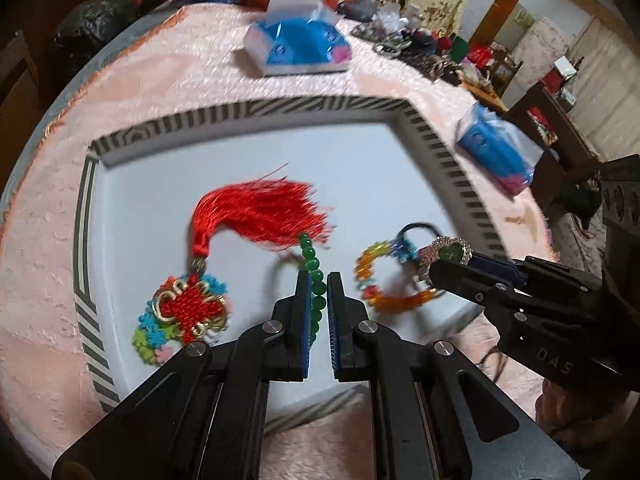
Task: Organize jewelry
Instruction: 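Lift the green bracelet and gold heart chain and carry both over the tray, then lower both pieces into the tray and open both tools, then grasp the clear crystal bracelet with the left tool while the right tool grasps the brown-cord pendant, then lift the crystal bracelet and brown-cord pendant and carry them toward the tray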
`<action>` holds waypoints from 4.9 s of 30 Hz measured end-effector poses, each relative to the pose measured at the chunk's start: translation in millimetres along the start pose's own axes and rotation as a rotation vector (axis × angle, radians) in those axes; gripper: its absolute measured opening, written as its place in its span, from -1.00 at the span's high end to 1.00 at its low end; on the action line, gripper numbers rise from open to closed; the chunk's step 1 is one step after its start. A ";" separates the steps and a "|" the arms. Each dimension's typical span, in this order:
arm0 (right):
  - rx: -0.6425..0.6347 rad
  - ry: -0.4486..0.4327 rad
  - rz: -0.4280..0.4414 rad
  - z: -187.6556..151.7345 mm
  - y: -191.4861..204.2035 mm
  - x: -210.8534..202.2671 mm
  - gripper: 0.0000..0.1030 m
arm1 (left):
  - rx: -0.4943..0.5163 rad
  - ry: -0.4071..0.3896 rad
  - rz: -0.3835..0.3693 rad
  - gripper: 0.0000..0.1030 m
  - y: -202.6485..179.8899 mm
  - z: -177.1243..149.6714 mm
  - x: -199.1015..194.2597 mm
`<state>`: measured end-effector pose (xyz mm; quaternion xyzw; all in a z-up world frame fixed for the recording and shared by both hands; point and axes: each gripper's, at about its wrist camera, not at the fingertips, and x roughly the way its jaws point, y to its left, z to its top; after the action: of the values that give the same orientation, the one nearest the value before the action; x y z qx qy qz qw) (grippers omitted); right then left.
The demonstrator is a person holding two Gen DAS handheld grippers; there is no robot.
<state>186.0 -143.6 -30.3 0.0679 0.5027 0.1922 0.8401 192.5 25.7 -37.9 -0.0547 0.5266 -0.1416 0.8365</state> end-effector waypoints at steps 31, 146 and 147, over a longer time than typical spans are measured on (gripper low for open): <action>0.076 -0.090 -0.071 -43.6 -33.8 -64.2 0.58 | 0.109 -0.019 -0.049 0.41 -35.3 -49.2 -35.9; -0.046 -0.173 -0.073 -153.1 50.9 -192.4 0.32 | 0.184 -0.150 0.300 0.88 -93.0 -123.4 -155.8; -0.049 -0.172 -0.073 -152.6 50.2 -192.5 0.32 | 0.184 -0.149 0.300 0.88 -93.5 -122.8 -154.9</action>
<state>-40.7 -185.0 68.7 0.0452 0.4259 0.1672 0.8881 2.9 -10.8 64.6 0.0909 0.4501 -0.0586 0.8864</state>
